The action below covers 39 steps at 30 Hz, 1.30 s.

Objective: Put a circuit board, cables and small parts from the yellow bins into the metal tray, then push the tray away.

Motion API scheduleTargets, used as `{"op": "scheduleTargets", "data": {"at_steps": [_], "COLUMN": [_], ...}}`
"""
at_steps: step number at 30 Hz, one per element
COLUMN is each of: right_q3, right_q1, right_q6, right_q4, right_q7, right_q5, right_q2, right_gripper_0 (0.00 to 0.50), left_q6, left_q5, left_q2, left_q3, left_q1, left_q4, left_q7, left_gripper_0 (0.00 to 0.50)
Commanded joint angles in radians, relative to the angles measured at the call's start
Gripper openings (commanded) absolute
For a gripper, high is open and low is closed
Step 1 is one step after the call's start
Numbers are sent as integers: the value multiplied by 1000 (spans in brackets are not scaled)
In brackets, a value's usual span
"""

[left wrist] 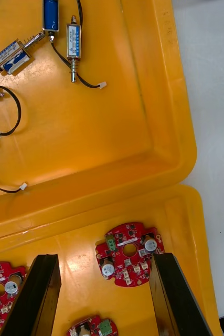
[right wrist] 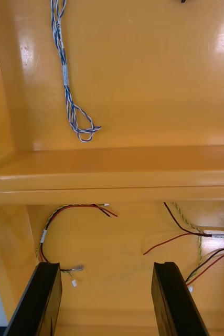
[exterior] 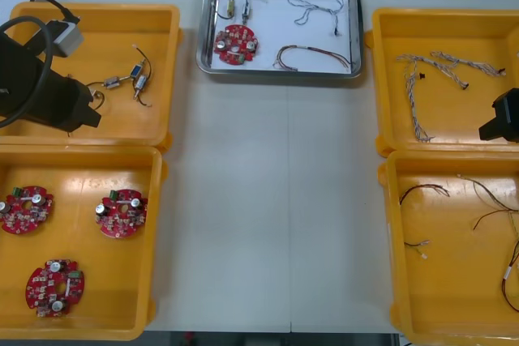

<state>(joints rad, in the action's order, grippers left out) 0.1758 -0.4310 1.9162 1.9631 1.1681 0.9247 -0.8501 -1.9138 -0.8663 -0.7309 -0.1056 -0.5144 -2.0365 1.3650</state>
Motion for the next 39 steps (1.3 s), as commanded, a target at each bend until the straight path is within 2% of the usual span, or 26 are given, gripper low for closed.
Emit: {"op": "scheduleTargets", "data": {"at_steps": [1, 39], "right_q3": [36, 51], "right_q1": [20, 38], "right_q6": [4, 4], "right_q4": [31, 37], "right_q7": [-48, -59], "right_q5": [0, 8], "right_q2": [-40, -41], "right_gripper_0": [500, 500], "left_q6": [-6, -6], "left_q5": [-3, -3], "left_q2": [-41, -41], "left_q3": [-29, -29], "left_q1": [16, 16], "left_q4": [-31, -31], "left_q7": [9, 9], "left_gripper_0": [500, 500]}}
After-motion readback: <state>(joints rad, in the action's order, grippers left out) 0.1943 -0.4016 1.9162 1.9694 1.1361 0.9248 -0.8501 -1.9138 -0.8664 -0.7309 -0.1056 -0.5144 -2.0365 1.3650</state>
